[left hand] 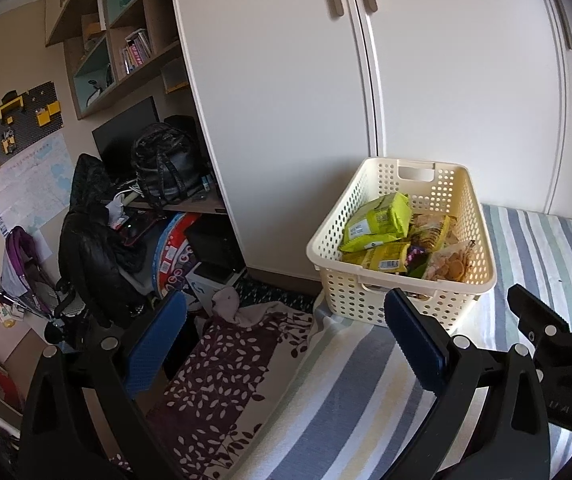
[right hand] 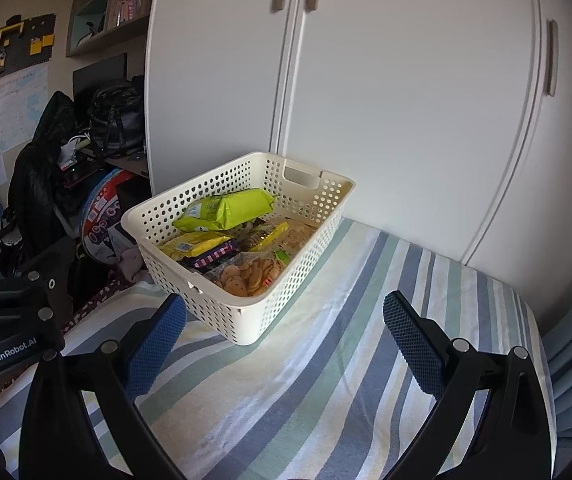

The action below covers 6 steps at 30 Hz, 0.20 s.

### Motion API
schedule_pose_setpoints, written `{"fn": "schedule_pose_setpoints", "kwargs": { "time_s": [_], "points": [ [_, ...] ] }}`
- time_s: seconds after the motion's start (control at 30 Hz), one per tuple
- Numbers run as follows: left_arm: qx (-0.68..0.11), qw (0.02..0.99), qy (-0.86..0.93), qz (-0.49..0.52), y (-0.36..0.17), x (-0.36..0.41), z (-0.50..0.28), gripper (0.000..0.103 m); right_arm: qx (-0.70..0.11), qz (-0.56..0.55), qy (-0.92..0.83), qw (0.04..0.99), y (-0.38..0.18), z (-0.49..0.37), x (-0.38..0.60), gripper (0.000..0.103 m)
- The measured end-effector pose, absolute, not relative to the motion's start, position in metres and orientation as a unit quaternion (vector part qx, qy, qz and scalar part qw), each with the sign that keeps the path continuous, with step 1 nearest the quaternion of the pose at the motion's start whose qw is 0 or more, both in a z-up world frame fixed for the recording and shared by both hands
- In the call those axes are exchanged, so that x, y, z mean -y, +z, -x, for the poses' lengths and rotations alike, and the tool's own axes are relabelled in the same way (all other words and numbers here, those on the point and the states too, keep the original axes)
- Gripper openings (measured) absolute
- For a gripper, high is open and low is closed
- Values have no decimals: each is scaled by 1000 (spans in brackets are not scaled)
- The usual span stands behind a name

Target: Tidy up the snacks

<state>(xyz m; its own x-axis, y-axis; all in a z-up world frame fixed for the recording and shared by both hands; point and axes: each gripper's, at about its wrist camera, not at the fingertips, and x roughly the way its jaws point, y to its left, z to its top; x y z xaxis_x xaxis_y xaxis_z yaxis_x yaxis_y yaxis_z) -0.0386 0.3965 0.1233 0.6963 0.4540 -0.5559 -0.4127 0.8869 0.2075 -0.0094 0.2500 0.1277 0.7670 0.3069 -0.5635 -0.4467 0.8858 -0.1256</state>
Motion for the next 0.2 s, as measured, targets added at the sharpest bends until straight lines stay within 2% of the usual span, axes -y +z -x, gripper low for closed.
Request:
{"fn": "schedule_pose_setpoints", "kwargs": {
  "time_s": [0.2],
  "points": [
    [-334,922,193,-19,117,-384,36,101,-289,125,176,933,123,10,-222,98]
  ]
}}
